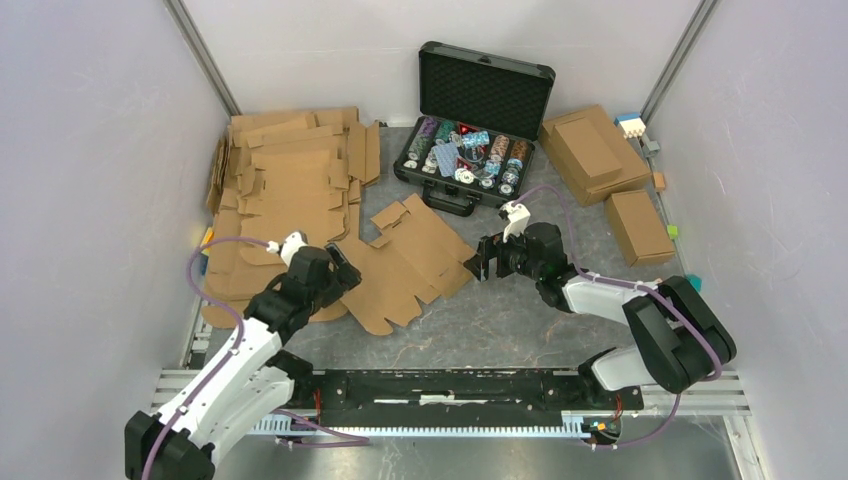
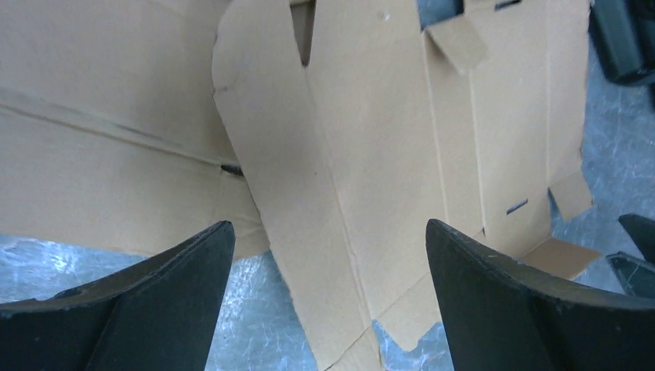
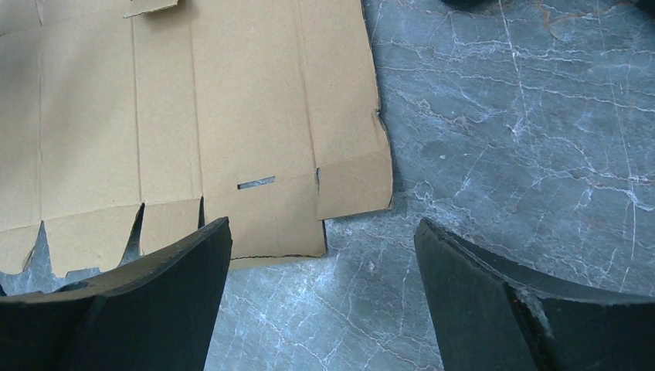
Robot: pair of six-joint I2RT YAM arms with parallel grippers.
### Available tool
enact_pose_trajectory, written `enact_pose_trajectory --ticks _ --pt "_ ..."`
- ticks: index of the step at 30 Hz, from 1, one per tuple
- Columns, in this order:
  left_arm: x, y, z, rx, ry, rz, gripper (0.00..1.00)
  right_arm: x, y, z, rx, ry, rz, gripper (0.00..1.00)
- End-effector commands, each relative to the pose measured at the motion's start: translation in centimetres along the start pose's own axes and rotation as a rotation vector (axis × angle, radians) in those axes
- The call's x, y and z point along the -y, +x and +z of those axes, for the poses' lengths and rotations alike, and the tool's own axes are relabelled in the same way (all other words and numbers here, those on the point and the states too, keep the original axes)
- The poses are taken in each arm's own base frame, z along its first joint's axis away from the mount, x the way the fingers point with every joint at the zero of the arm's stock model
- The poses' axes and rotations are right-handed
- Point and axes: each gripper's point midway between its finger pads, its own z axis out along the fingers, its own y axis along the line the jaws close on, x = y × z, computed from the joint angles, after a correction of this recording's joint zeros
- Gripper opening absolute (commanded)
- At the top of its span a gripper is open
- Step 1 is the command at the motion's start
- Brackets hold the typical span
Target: Fold the paper box
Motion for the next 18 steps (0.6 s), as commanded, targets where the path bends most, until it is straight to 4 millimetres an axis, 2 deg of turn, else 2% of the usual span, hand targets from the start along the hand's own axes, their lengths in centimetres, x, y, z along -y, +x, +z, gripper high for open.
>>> enact_pose_trajectory --ticks 1,7,9,11,13,16,18 --pt "0.7 2.2 -0.2 -0.098 0.061 -0.077 1.00 -0.5 -2.2 -0.1 0.063 -0.010 -0.040 0.93" --pt "0.3 4.5 0.9 -0.173 0.069 -0.114 1.00 -0.6 -2.1 -0.1 0.062 -0.014 -0.040 0.93" --pt "0.6 4.9 1.2 -0.190 0.088 -0.119 0.93 -0.6 -2.1 -0.1 0.062 -0.015 -0.040 0.93" --pt "1.5 4.9 1.3 -0.190 0.136 -0.103 0.76 -0.6 -2.1 -0.1 0.062 -0.016 -0.039 0.93" --pt "2.3 4.2 1.3 -0.169 0.176 -0.066 0.54 -0.6 -2.1 -0.1 0.062 -0.015 -0.041 0.93" --pt "2.9 3.0 0.9 -0.136 0.185 -0.014 0.29 -0.6 -2.1 -0.1 0.061 -0.014 -0.040 0.93" --pt "3.6 2.3 0.4 -0.123 0.207 0.019 0.08 -0.6 -2.2 -0.2 0.064 -0.013 -0.042 0.93"
